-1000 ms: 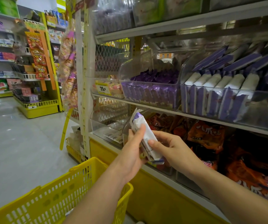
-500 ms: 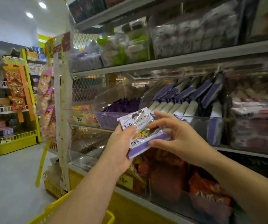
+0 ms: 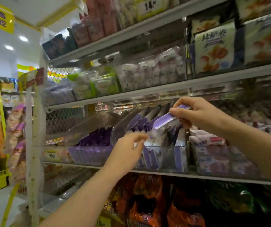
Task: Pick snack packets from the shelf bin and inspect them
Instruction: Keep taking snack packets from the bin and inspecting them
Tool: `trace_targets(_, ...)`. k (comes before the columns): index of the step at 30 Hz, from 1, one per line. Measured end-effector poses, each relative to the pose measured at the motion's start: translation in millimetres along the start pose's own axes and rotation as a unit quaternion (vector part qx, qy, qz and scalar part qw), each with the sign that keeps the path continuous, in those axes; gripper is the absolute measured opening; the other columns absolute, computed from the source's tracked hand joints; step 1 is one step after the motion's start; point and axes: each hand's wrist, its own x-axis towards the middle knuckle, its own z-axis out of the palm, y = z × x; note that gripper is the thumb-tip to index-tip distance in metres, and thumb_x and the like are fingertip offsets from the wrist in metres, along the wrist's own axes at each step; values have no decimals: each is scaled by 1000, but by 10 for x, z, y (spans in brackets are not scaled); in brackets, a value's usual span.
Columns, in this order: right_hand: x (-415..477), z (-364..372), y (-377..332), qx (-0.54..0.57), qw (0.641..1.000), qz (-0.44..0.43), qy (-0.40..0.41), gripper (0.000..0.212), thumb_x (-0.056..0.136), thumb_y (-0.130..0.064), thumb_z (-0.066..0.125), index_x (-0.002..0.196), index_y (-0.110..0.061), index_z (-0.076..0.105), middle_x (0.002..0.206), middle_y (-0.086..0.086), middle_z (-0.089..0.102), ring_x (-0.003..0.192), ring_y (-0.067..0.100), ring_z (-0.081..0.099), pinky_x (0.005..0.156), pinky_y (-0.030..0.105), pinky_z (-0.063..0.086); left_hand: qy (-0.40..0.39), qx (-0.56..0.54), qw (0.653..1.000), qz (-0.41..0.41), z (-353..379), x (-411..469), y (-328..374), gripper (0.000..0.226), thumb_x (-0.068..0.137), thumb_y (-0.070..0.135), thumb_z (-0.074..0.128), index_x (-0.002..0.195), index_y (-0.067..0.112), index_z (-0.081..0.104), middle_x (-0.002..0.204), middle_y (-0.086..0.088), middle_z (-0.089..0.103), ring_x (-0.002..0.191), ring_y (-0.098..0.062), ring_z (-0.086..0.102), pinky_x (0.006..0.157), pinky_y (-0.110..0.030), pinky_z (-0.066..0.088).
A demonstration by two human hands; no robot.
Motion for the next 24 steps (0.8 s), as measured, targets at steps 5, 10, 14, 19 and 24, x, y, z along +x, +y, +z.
trace_targets(5, 277, -117, 34, -102, 993, 36, -50, 18, 84, -33, 66, 73, -19, 64, 48, -8, 55, 42, 3, 46, 44, 20, 36, -129, 77, 988, 31, 242, 206, 118, 34, 103, 33, 41, 101, 12, 67, 96, -7, 69, 91, -20, 62, 77, -31, 46)
trace_targets(10, 494, 3, 78, -233, 964, 31, -124, 18, 80, -39, 67, 74, -22, 66, 61, -7, 59, 52, 5, 53, 47, 19, 41, -152, 142, 972, 112, 311, 286, -72, 33, 102, 38, 38, 73, 30, 52, 71, 5, 56, 70, -7, 51, 67, -34, 38)
trace_targets(14, 563, 202, 242, -344, 920, 16, -188, 16, 83, -41, 65, 80, -25, 61, 73, -7, 60, 62, 6, 55, 52, 19, 42, -134, 131, 975, 122, 285, 279, -238, 32, 97, 43, 37, 66, 42, 46, 69, 18, 49, 72, 3, 47, 67, -27, 32)
trace_targets(19, 604, 295, 344, -413, 884, -4, -217, 21, 88, -46, 62, 76, -35, 48, 72, -11, 53, 59, 3, 50, 51, 18, 34, -108, 123, 977, 133, 334, 258, -300, 28, 98, 40, 39, 70, 44, 45, 76, 21, 51, 81, 3, 49, 78, -26, 33)
trace_targets(24, 633, 280, 368, -459, 860, 0, -224, 20, 91, -43, 61, 99, -25, 56, 72, -14, 46, 61, 1, 46, 50, 18, 32, -93, 114, 981, 126, 353, 227, -331, 25, 99, 40, 38, 105, 36, 63, 97, 24, 59, 97, 6, 50, 97, -27, 35)
